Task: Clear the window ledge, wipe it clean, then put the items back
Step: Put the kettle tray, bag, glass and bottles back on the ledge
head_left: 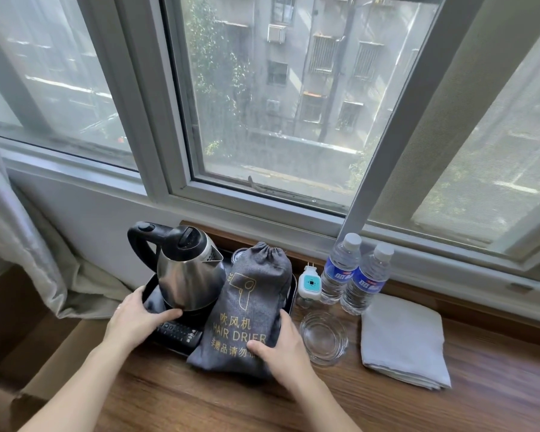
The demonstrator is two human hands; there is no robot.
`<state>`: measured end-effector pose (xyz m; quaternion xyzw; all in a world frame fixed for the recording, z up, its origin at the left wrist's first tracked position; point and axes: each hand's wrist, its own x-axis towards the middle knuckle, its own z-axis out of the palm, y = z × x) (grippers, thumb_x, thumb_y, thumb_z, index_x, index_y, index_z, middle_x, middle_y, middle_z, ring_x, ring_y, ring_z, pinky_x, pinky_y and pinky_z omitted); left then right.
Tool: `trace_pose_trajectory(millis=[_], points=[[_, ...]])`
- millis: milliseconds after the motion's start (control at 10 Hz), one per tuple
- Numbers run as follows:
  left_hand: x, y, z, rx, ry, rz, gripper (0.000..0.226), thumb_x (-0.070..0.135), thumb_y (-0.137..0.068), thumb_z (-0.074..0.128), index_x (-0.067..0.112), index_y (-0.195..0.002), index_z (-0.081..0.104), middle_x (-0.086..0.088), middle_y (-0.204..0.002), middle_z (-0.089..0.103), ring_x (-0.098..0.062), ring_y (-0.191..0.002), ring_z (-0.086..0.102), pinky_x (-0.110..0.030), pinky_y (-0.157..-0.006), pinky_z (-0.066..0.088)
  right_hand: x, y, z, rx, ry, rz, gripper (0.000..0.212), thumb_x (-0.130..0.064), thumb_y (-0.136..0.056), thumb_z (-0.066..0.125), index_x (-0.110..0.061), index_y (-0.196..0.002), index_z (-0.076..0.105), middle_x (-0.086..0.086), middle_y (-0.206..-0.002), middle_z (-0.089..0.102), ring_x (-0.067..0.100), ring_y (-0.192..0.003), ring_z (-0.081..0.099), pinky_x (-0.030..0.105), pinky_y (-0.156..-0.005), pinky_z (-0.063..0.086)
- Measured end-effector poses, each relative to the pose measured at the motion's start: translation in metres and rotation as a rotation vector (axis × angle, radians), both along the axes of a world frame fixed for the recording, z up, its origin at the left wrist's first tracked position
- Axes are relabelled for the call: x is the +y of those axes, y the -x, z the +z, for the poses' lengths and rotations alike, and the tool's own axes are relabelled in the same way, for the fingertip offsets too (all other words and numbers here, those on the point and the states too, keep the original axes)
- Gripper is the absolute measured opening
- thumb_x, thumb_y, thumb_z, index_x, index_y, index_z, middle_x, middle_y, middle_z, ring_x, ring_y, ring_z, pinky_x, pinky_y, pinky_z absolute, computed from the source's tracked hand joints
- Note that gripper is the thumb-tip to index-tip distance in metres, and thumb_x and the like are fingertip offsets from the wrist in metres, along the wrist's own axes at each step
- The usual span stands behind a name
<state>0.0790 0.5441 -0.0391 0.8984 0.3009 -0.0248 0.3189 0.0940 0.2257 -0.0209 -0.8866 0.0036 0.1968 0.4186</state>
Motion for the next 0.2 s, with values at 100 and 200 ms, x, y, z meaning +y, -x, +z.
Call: trace_pose_trajectory(millis=[100,200], points=[[0.012,0.001,-0.018,0.007,0.015,-0.004,0.126,0.092,-0.029,0.070,0.027,-0.135,0.049,0.005,-0.126,0.063,-0.018,-0.117,0.058,-0.041,-0.093,0.050,-0.003,0.001,0.002,0.006,-0.022,0.008,0.110,-0.053,-0.071,0.078,-0.018,-0.157,0.019,0.000,-0.158,0.034,0.016,-0.144,0.033,0.034,-0.120,0.027],[-0.006,0.004,-0.010,-0.059,-0.099,-0.004,0.118,0.088,-0.036,0.073,0.024,-0.133,0.050,0.002,-0.125,0.062,-0.021,-0.118,0.055,-0.044,-0.095,0.050,-0.006,0.002,0.006,-0.010,-0.020,0.017,0.106,-0.050,-0.075,0.078,-0.016,-0.157,0.019,0.002,-0.159,0.032,0.016,-0.145,0.031,0.033,-0.120,0.026]])
